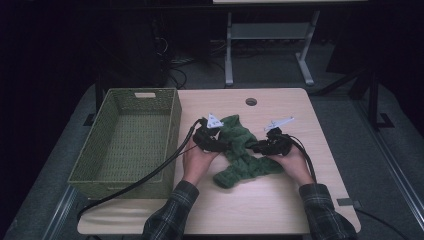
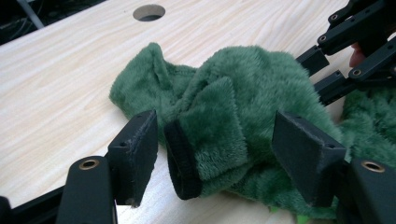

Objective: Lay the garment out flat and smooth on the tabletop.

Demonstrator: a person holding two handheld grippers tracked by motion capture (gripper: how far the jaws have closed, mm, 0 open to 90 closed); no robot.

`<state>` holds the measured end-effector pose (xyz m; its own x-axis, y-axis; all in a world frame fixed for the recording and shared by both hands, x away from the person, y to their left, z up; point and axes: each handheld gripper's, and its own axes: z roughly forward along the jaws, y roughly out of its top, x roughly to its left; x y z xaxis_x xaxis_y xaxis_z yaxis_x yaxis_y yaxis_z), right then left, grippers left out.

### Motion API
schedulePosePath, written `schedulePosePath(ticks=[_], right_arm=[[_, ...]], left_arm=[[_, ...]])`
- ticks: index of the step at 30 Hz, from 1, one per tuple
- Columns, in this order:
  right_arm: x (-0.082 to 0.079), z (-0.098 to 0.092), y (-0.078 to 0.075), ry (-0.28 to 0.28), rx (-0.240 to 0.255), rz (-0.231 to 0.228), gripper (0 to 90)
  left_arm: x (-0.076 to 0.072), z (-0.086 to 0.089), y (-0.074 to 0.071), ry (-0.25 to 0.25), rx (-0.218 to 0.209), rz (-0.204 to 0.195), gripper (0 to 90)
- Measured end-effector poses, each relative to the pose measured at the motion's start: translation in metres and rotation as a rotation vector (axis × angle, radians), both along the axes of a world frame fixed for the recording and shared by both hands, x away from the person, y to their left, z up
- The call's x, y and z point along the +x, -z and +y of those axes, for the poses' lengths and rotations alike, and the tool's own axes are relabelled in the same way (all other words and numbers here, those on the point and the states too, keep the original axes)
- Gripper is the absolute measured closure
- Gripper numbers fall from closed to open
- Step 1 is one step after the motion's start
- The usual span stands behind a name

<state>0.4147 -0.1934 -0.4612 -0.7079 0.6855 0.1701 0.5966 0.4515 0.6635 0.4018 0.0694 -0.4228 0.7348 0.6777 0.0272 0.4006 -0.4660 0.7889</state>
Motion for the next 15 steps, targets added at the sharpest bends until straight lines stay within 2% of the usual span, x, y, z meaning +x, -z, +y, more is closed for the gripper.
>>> schedulePosePath(ticks=[4,6,10,12,14,15], right_arm=[[0.000,0.001,0.001,-0.006,-0.005,0.000,64.7],[0.000,0.001,0.001,-0.005,-0.004,0.002,69.2],[0.000,0.001,-0.001,-0.015,-0.002,-0.014,80.1],[-0.001,0.001,-0.002,-0.018,-0.001,-0.014,81.7],[-0.002,0.000,-0.004,-0.018,-0.001,-0.015,82.4],[-0.003,-0.001,-0.006,-0.015,-0.003,-0.018,82.6]], left_arm=[[0.004,0.001,0.008,-0.003,0.001,0.025,31.1],[0.005,0.001,0.010,0.010,-0.005,0.037,36.1],[0.004,0.001,0.012,0.041,0.006,0.047,54.7],[0.003,0.000,0.012,0.062,0.016,0.052,70.9],[-0.001,-0.001,0.011,0.073,0.025,0.053,83.1],[-0.002,-0.002,0.010,0.077,0.033,0.048,84.8]])
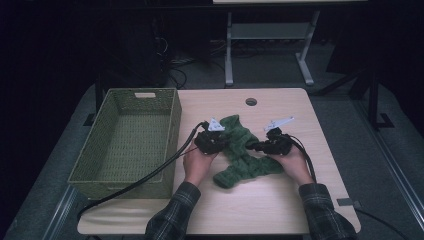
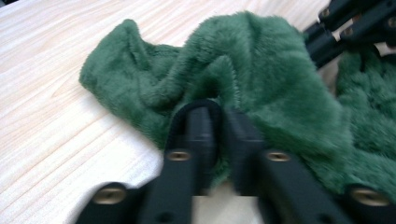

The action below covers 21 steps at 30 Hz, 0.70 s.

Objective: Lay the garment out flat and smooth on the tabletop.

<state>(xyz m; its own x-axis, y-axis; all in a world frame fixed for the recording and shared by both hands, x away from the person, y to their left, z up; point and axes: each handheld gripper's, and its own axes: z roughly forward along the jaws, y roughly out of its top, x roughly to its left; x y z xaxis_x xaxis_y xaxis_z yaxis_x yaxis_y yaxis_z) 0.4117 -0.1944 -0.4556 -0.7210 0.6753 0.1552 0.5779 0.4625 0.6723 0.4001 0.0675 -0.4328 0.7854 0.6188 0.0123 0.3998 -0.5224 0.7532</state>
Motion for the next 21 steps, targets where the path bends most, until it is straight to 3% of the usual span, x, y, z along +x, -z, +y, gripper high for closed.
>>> schedulePosePath(ticks=[6,11,13,15,17,21], right_arm=[[-0.006,-0.021,-0.020,0.043,0.012,-0.051,83.5],[-0.015,-0.043,-0.052,0.074,0.000,-0.106,83.9],[-0.021,-0.050,-0.066,0.075,-0.021,-0.131,84.0],[-0.024,-0.055,-0.073,0.079,-0.042,-0.137,83.9],[-0.023,-0.058,-0.071,0.074,-0.050,-0.124,83.9],[-0.017,-0.053,-0.052,0.067,-0.077,-0.079,83.8]], left_arm=[[-0.008,-0.002,-0.014,0.000,-0.004,-0.034,86.6],[-0.013,-0.004,-0.022,0.017,-0.031,-0.059,86.7],[-0.014,-0.004,-0.022,0.019,-0.031,-0.070,87.1],[-0.013,-0.004,-0.020,0.014,-0.031,-0.055,87.1],[-0.012,-0.005,-0.015,0.014,-0.024,-0.043,87.1],[-0.009,-0.004,-0.003,-0.002,0.026,-0.016,87.2]])
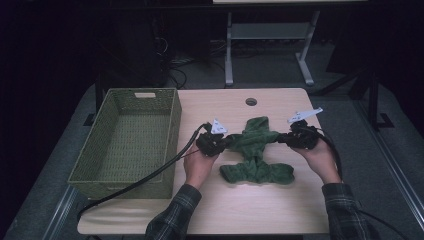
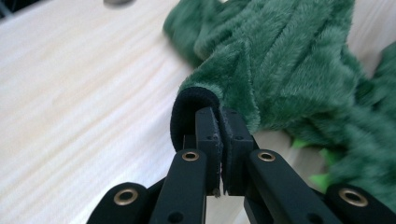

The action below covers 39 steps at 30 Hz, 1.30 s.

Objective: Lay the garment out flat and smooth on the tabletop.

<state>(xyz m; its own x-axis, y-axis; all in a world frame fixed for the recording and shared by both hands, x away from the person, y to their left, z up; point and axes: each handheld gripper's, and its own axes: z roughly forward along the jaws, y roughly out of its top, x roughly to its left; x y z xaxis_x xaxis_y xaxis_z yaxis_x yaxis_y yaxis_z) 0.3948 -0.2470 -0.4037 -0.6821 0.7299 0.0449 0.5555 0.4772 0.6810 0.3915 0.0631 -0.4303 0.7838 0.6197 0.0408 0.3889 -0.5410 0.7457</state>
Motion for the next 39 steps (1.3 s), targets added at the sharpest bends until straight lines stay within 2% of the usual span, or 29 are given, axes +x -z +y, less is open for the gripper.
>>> schedulePosePath(ticks=[1,3,5,7,8,9,11,12,14,15,19,21,24,26,28,30,32,34,37,39], right_arm=[[0.002,0.002,0.006,-0.001,0.000,0.003,83.8],[0.005,0.005,0.019,0.002,-0.017,0.042,83.8],[0.008,0.008,0.031,0.001,-0.029,0.071,83.5],[0.009,0.009,0.041,0.007,-0.033,0.069,80.6],[0.008,0.010,0.043,0.010,-0.033,0.073,75.4],[0.008,0.009,0.045,0.020,-0.026,0.077,67.9],[0.005,0.006,0.043,0.033,-0.001,0.080,63.9],[0.001,0.004,0.041,0.036,0.011,0.060,62.3],[-0.006,-0.001,0.036,0.042,0.028,0.048,62.3],[-0.010,-0.004,0.034,0.038,0.040,0.048,63.0],[-0.030,-0.005,0.029,0.001,0.070,0.043,64.4],[-0.040,-0.003,0.029,-0.028,0.083,0.048,64.4],[-0.052,0.002,0.030,-0.067,0.085,0.042,63.8],[-0.059,0.006,0.032,-0.080,0.082,0.050,62.3],[-0.062,0.009,0.035,-0.100,0.079,0.056,61.7],[-0.063,0.013,0.040,-0.104,0.061,0.075,60.7],[-0.061,0.016,0.047,-0.111,0.041,0.089,61.0],[-0.060,0.020,0.052,-0.124,0.022,0.102,66.2],[-0.063,0.024,0.056,-0.146,-0.008,0.090,76.6],[-0.066,0.025,0.055,-0.160,-0.004,0.093,81.1]], left_arm=[[0.001,0.001,0.003,-0.005,0.015,0.006,87.3],[0.002,0.001,0.010,-0.011,0.038,0.023,87.3],[0.002,0.001,0.016,-0.008,0.046,0.044,87.2],[0.001,0.000,0.021,-0.003,0.046,0.054,85.2],[0.000,-0.001,0.023,-0.007,0.051,0.058,80.8],[-0.001,-0.001,0.023,-0.013,0.054,0.065,71.9],[-0.006,-0.001,0.020,-0.010,0.047,0.062,63.0],[-0.009,0.000,0.016,0.005,0.042,0.056,60.3],[-0.016,0.000,0.011,0.020,0.027,0.060,58.1],[-0.019,0.000,0.009,0.032,0.041,0.054,56.7],[-0.037,0.000,0.002,0.067,0.023,0.050,52.8],[-0.045,0.002,0.001,0.088,-0.012,0.060,50.8],[-0.059,0.003,0.003,0.128,0.013,0.053,44.4],[-0.065,0.007,0.007,0.155,-0.023,0.084,42.2],[-0.068,0.010,0.011,0.156,-0.021,0.087,41.0],[-0.067,0.012,0.016,0.165,-0.009,0.103,41.8],[-0.067,0.011,0.024,0.176,0.002,0.125,47.0],[-0.068,0.010,0.028,0.190,0.003,0.128,59.9],[-0.068,0.010,0.028,0.210,0.008,0.135,78.6],[-0.071,0.011,0.026,0.216,0.017,0.137,80.7]])
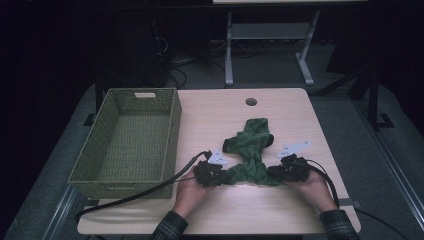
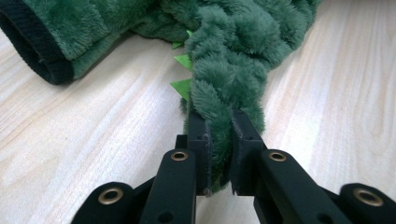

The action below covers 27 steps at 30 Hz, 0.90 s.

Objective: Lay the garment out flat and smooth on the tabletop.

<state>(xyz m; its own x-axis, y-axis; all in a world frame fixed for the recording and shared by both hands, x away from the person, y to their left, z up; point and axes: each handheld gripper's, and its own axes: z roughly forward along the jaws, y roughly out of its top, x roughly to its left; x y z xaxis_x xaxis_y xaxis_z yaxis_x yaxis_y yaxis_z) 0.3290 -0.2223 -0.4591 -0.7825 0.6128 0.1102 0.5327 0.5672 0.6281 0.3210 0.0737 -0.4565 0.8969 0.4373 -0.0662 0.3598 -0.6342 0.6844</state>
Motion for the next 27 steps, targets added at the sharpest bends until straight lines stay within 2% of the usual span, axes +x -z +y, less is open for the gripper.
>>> schedulePosePath(ticks=[1,2,8,11,13,17,20,22,24,25,27], right_arm=[[-0.002,0.001,0.000,-0.007,0.000,0.002,81.5],[-0.003,0.001,0.000,-0.011,0.002,0.003,81.6],[-0.021,0.009,0.000,-0.052,0.005,-0.003,81.6],[-0.031,0.010,-0.001,-0.068,0.002,0.002,81.5],[-0.037,0.010,-0.001,-0.071,0.003,0.003,81.6],[-0.052,0.010,-0.001,-0.088,0.007,0.002,81.5],[-0.058,0.008,-0.001,-0.086,0.021,0.000,79.7],[-0.061,0.006,-0.003,-0.075,0.025,-0.007,73.3],[-0.061,0.003,-0.006,-0.057,0.048,-0.026,65.9],[-0.061,0.001,-0.007,-0.042,0.060,-0.027,63.2],[-0.060,-0.002,-0.011,-0.017,0.077,-0.035,60.1]], left_arm=[[-0.002,0.000,0.000,-0.008,-0.013,-0.002,80.8],[-0.004,0.001,-0.001,0.002,-0.003,-0.006,80.8],[-0.028,0.011,0.000,0.018,-0.008,-0.003,80.6],[-0.042,0.015,-0.001,0.030,-0.014,0.012,80.1],[-0.052,0.017,0.000,0.024,-0.035,0.022,79.6],[-0.072,0.018,0.000,0.015,-0.030,0.001,77.1],[-0.079,0.019,0.001,-0.009,-0.026,-0.019,68.0],[-0.081,0.019,0.000,-0.033,-0.038,-0.029,54.1],[-0.081,0.019,-0.002,-0.047,-0.047,-0.026,43.9],[-0.081,0.019,-0.004,-0.061,-0.066,-0.021,39.7],[-0.083,0.020,-0.010,-0.078,-0.095,-0.029,37.6]])
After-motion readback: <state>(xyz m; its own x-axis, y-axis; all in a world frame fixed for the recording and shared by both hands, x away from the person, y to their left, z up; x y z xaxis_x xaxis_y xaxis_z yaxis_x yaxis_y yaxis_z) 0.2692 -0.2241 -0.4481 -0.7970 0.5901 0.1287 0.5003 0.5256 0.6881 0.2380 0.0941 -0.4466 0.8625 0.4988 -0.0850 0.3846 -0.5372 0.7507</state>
